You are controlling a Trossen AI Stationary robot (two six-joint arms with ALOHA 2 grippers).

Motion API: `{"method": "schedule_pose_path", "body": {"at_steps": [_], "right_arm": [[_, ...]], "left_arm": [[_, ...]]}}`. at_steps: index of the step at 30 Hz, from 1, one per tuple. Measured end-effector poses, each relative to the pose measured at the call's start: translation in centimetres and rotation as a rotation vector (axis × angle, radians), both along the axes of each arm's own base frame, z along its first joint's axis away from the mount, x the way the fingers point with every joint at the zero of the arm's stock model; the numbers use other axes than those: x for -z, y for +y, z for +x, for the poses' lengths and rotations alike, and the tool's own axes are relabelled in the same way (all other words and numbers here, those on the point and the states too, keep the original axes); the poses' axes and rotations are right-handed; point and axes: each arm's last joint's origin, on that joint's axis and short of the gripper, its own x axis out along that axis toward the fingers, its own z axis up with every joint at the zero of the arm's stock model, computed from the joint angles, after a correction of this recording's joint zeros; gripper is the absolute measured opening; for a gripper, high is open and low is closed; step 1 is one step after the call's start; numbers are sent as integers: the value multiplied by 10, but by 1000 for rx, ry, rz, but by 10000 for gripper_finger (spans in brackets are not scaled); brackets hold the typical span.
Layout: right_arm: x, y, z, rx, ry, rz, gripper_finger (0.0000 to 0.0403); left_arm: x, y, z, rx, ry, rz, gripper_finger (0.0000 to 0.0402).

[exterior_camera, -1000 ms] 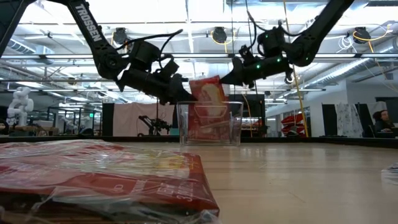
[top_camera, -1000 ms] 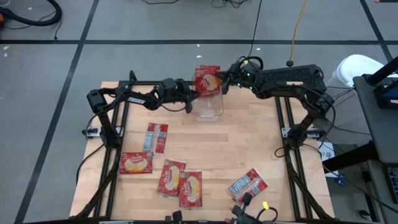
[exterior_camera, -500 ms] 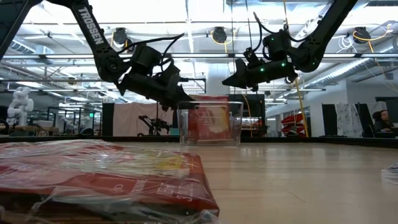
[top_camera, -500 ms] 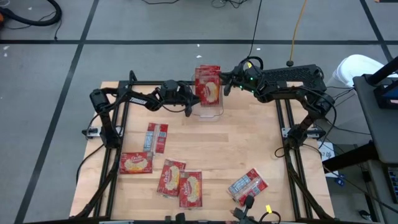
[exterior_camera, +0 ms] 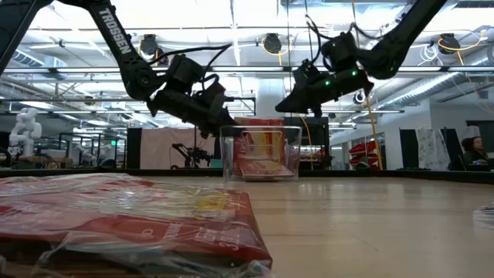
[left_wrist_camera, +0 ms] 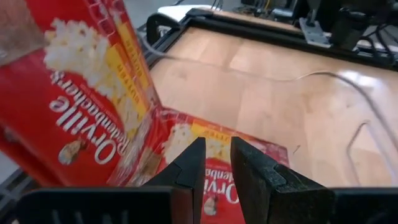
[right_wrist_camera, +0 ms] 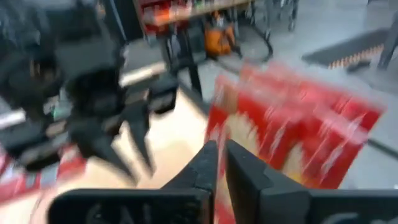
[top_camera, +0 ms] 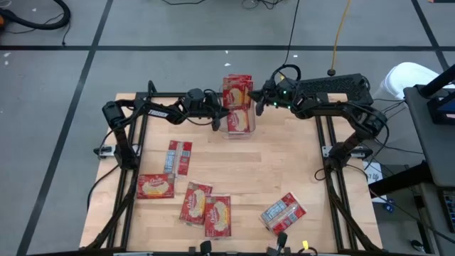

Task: Sort popcorn bags into baskets
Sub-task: Adjust the red popcorn pack in the transparent bin

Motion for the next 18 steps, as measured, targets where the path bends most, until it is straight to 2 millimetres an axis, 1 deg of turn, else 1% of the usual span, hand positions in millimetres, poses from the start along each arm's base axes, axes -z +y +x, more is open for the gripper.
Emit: {"method": "schedule_pose_path", "body": {"at_steps": [3,6,8,11,13,15,18], "right_arm": [[-5,18,2,7,77,12,57],[-16,37,2,29,115,9,79],[-23,49,1,60,148,26,94],[-42,64,4,93,205,57,120],[-58,71,10,104,254,75,139],[-68,77,19,77,329,74,158],[-81,78,36,7,407,4,181]], "left_arm": [[1,0,-1,-23,12,-23,81],[0,0,-1,-41,-2,-68,81],[-5,-2,0,-50,-16,-86,81],[-16,-7,1,-98,-38,-60,81],[-26,-12,2,-150,-53,-29,81],[-36,-15,1,-196,-69,3,81],[-44,-21,0,-247,-67,12,81]]}}
